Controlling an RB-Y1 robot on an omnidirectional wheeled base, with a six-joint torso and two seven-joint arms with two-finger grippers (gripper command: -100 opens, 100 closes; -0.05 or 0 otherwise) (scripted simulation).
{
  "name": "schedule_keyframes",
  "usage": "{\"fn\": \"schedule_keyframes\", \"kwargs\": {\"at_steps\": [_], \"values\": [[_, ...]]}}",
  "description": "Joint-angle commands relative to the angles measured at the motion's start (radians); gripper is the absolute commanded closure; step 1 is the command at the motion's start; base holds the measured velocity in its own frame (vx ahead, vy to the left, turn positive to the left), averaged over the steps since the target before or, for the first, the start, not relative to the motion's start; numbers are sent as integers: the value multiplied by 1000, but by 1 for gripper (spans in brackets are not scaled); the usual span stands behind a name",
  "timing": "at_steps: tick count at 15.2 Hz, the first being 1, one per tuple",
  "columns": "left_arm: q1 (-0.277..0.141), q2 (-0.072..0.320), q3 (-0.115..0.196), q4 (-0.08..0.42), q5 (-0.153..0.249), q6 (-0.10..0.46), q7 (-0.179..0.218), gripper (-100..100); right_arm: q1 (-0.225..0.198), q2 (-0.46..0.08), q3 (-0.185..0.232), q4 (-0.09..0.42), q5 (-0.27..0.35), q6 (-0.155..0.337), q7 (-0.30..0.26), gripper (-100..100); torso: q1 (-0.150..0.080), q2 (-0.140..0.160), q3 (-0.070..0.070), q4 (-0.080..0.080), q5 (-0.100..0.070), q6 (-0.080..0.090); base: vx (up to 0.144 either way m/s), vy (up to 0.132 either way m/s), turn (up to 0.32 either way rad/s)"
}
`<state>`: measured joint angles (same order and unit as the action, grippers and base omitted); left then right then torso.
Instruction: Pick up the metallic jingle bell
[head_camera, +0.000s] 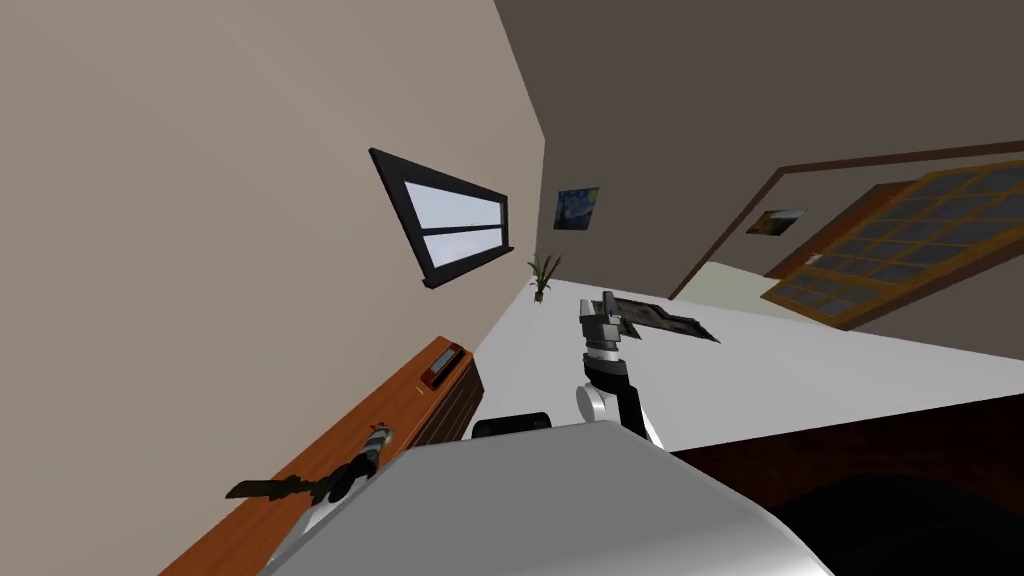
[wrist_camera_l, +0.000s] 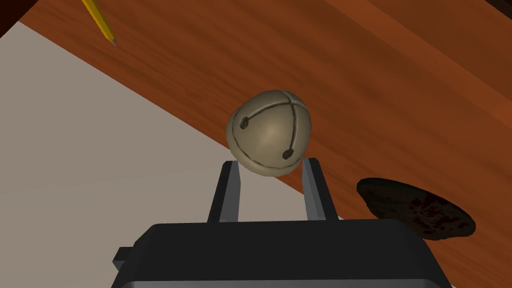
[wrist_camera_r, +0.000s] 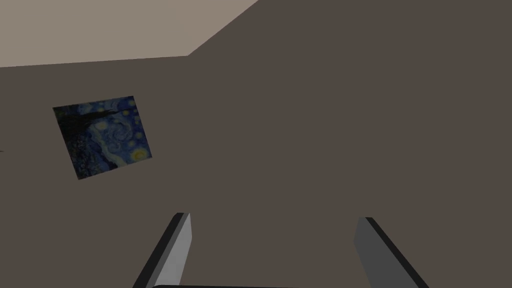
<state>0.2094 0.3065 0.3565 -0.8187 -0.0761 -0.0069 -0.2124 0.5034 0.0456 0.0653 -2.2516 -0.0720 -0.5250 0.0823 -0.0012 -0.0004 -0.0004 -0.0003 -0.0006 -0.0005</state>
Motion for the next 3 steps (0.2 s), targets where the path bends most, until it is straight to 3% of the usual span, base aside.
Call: {"fn": "schedule_keyframes", "kwargs": {"at_steps": [1,3], "values": [[5,-1,-25,-46,0,34,1,100,0,0,0,0,0,0,0,0,0,0,0,0,0,0,-6,-19,159],[2,1,-19,-28,0,22,1,100,0,0,0,0,0,0,0,0,0,0,0,0,0,0,-4,-13,64]]}}
